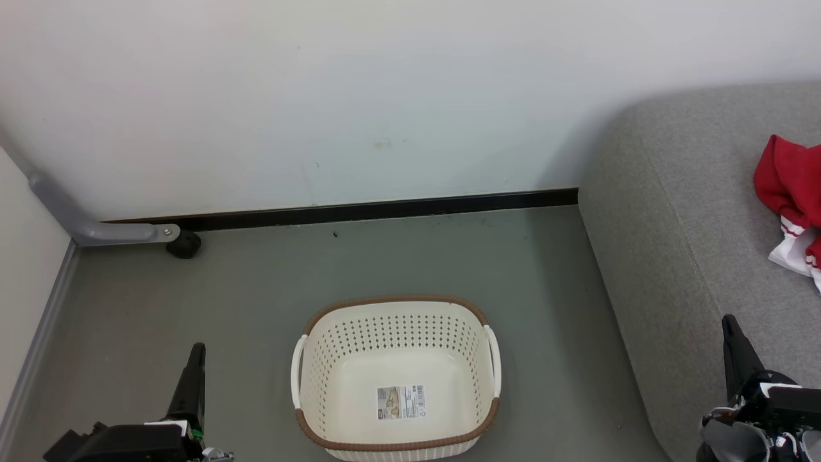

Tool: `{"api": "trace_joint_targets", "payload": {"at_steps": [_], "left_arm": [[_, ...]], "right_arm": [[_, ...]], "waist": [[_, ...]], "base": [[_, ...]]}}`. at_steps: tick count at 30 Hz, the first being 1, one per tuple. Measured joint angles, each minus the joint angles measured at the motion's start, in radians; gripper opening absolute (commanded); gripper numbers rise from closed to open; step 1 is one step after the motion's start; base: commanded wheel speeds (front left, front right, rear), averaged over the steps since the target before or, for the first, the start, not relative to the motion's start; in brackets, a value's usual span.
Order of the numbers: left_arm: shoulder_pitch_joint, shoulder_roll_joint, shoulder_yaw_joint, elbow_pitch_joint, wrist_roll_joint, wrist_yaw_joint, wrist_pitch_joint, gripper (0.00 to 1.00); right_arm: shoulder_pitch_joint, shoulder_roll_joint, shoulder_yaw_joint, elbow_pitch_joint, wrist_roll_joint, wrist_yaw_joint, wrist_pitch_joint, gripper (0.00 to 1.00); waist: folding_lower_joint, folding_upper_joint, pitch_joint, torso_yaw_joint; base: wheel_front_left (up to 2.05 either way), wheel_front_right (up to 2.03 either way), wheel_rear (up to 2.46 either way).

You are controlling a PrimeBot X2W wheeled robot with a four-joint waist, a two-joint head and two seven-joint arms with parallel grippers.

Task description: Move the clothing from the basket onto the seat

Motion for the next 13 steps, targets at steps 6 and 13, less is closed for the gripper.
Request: {"api": "trace_joint_targets", "payload": {"at_steps": [6,13], "left_arm": [[0.0,0.0,0.0,0.0,0.0,0.0,0.0,0.0],[0.0,0.0,0.0,0.0,0.0,0.0,0.0,0.0]], "right_arm": [[0.0,0.0,0.0,0.0,0.0,0.0,0.0,0.0],[0.0,0.0,0.0,0.0,0.0,0.0,0.0,0.0]], "waist": [[0.0,0.0,0.0,0.0],[0.0,0.0,0.0,0.0]], "base": [[0.0,0.0,0.0],[0.0,0.0,0.0]]}}
